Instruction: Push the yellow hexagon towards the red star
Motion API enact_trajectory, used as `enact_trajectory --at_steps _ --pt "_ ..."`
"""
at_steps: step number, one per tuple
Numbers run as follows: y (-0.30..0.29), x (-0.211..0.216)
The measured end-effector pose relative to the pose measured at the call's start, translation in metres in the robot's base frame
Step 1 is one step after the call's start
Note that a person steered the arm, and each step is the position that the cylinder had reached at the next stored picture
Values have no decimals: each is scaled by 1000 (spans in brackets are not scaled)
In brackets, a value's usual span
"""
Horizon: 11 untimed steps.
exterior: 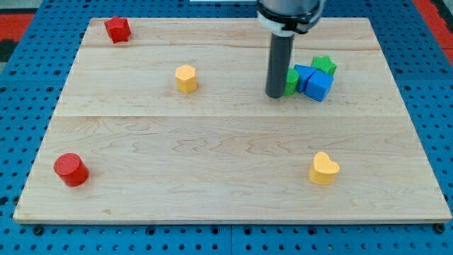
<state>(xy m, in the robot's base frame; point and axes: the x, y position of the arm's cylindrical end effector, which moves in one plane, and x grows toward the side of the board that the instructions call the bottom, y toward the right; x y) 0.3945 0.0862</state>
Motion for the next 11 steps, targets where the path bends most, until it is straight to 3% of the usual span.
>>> enact_trajectory --at_steps 2,4,5,8,11 --pt "-48 0" --pt "-33 -5" --pt "-104 -5" --pt "-138 -7" --pt "-134 -66"
